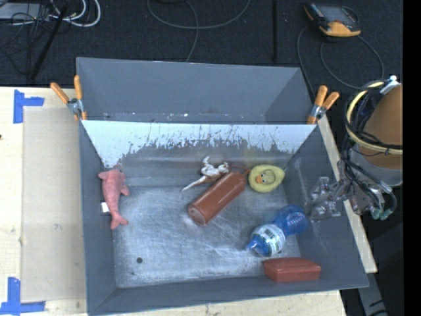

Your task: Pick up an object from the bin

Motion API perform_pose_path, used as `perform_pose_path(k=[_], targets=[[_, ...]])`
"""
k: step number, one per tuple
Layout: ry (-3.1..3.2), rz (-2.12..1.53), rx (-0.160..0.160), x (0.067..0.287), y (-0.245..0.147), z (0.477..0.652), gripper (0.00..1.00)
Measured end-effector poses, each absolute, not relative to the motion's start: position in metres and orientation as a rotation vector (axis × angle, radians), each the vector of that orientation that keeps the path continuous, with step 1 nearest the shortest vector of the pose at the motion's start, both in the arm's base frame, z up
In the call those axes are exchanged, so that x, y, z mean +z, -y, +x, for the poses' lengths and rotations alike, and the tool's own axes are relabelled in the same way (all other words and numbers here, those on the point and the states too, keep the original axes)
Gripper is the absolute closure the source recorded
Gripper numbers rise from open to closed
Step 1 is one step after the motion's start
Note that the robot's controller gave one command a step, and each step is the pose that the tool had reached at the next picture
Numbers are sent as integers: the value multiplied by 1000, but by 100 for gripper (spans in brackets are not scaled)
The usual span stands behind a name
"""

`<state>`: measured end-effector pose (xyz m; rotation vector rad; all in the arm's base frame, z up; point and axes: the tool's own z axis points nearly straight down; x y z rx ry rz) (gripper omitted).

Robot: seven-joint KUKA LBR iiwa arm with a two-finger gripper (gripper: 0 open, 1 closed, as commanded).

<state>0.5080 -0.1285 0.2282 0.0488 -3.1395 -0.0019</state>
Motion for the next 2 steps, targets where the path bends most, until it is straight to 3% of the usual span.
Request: perform_pose_path(k=[1, 2], targets=[[3141, 98, 0, 151, 149, 577, 100], [3141, 99, 0, 151, 149, 577, 100]])
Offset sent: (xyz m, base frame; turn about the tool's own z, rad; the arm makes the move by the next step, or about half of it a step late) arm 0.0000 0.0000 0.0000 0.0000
